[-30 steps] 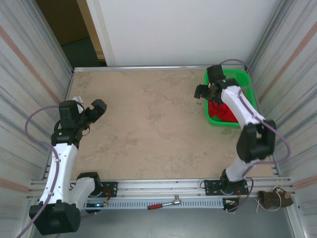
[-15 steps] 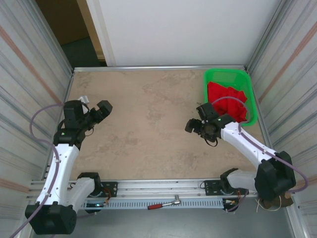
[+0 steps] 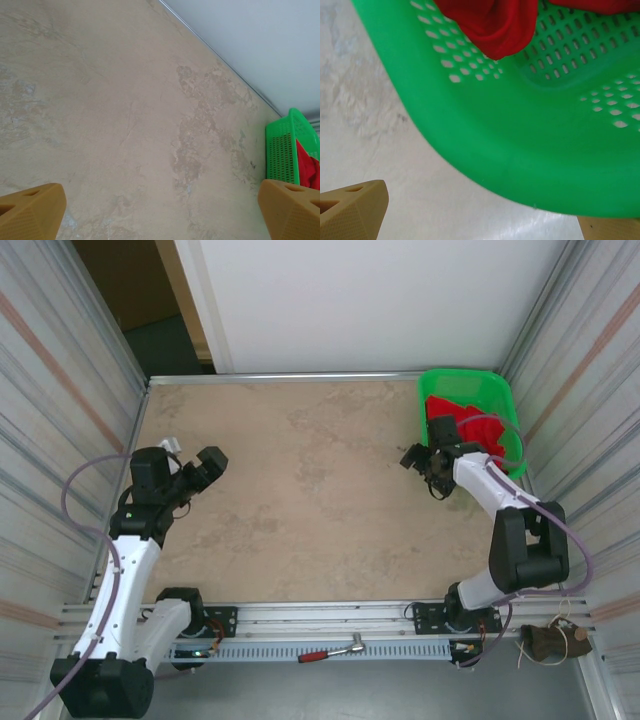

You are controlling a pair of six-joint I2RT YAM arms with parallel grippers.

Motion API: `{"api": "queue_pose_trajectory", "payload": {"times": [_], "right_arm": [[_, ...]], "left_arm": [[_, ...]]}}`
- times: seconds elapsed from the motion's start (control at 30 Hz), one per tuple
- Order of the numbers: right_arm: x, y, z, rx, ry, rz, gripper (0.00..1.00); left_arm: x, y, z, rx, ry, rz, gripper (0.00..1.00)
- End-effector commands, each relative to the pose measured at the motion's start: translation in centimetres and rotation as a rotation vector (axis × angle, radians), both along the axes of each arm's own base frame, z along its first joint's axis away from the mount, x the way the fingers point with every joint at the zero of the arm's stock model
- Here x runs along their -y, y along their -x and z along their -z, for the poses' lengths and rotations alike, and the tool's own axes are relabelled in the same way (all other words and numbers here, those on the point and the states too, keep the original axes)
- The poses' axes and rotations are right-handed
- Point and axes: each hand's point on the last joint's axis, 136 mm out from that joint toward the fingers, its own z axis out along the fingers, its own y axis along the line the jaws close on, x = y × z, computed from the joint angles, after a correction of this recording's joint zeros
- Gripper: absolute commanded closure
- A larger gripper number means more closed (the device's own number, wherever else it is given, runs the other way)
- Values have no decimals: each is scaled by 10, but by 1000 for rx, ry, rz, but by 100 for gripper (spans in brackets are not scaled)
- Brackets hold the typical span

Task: Fold the inside-out t-shirt

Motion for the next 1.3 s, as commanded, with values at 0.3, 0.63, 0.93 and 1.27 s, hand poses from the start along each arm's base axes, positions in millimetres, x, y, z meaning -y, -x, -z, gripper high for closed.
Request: {"api": "queue_pose_trajectory", "payload": {"times": [0.3,0.63,0.93,1.27], "right_arm": [[23,-53,-1,47,18,-25,8],[69,-56,-107,202,0,37,6],[159,-122,-50,-34,73,256,0],[180,-163,5,-122,62,270,72]], "left_arm": [[3,1,0,2,14,4,1],[12,-2,4,-16,36,54,1],[15,-7,6,-31,20,78,1],[19,-9,-1,-35,34,85,1]]}}
